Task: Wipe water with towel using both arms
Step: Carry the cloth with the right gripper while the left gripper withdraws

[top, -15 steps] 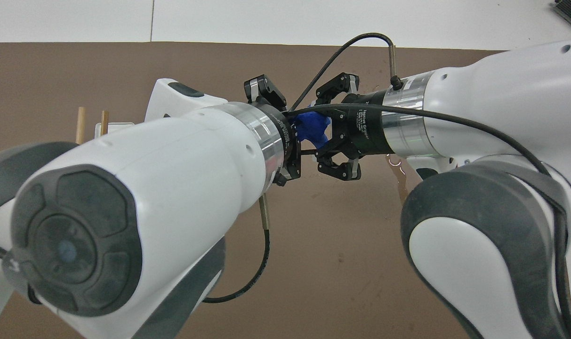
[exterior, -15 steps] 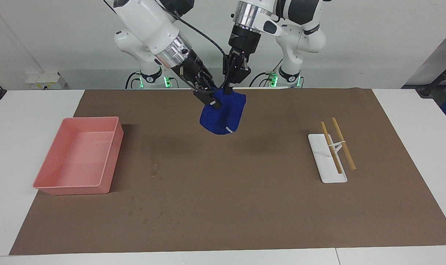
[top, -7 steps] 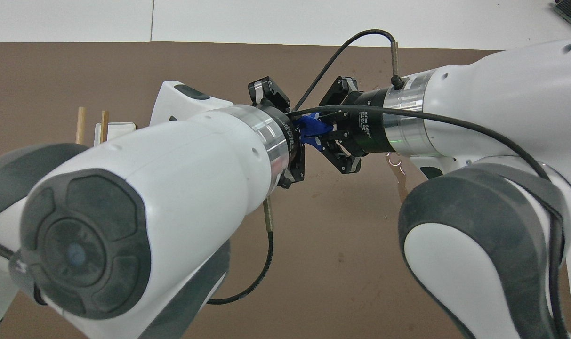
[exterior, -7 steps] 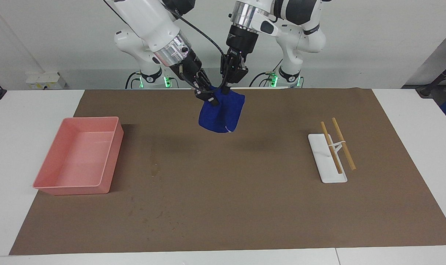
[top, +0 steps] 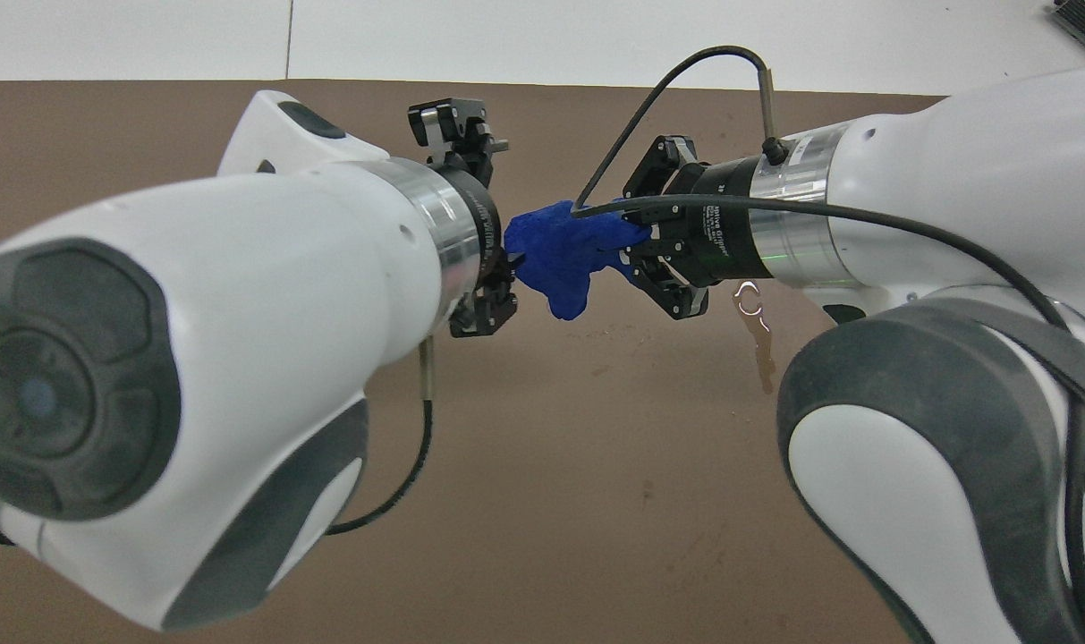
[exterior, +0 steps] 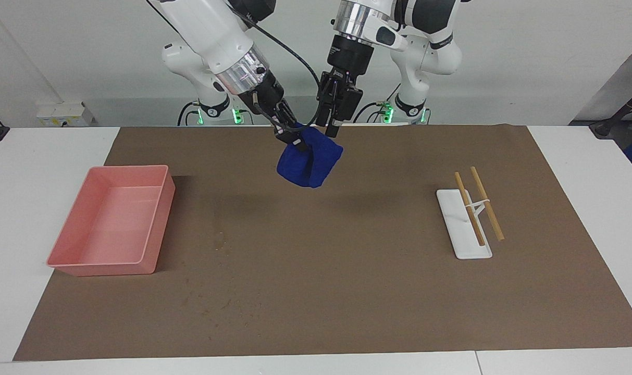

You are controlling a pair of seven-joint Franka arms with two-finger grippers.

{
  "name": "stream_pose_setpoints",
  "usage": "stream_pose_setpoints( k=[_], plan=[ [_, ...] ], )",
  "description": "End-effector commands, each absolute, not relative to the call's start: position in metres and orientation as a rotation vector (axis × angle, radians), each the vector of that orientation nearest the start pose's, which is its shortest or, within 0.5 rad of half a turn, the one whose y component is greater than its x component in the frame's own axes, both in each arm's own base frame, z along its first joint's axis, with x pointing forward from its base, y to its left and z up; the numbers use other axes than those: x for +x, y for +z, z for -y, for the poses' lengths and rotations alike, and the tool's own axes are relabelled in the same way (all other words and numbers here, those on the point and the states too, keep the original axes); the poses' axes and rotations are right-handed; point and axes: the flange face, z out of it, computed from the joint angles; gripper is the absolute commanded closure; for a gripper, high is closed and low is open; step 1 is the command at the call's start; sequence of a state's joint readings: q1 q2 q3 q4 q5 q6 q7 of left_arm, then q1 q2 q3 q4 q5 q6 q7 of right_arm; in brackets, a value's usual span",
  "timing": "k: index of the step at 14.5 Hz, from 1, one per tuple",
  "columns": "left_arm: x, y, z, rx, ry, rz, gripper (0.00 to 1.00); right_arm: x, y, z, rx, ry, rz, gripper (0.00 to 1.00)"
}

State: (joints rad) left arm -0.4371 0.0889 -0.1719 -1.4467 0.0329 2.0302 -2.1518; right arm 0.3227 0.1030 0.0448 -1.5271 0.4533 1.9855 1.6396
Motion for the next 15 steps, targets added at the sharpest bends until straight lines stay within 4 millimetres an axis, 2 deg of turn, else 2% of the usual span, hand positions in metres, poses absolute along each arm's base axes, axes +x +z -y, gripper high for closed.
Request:
stream_pose_setpoints(
  k=[1,3,5,6,8,11,13,15],
  plan=[
    [0.532,0.675,0.288,-2.716,-0.236,2.181,0.00,0.579,0.644,-0.226,-2.037,0.155,-1.611,1.00],
    [0.545,0.665,0.244,-2.769,-0.207,2.007,0.00,0.591,0.635,-0.195,-2.112,0.078,-1.537,1.00],
    [0.549,0.658,0.212,-2.789,-0.196,1.895,0.00,0.603,0.619,-0.157,-2.215,0.016,-1.420,1.00],
    [0.549,0.655,0.195,-2.808,-0.195,1.823,0.00,0.611,0.608,-0.143,-2.272,-0.025,-1.336,1.00],
    [0.546,0.642,0.164,-2.856,-0.176,1.642,0.00,0.621,0.571,-0.116,-2.344,-0.137,-1.212,1.00],
    [0.539,0.625,0.118,-2.914,-0.122,1.387,0.00,0.660,0.507,-0.098,-2.396,-0.221,-1.136,1.00],
    [0.533,0.620,0.092,-2.992,-0.044,1.083,0.00,0.685,0.481,-0.097,-2.363,-0.343,-1.120,1.00],
    [0.526,0.616,0.050,-3.035,0.046,0.851,0.00,0.709,0.454,-0.098,-2.353,-0.411,-1.107,1.00]
  ],
)
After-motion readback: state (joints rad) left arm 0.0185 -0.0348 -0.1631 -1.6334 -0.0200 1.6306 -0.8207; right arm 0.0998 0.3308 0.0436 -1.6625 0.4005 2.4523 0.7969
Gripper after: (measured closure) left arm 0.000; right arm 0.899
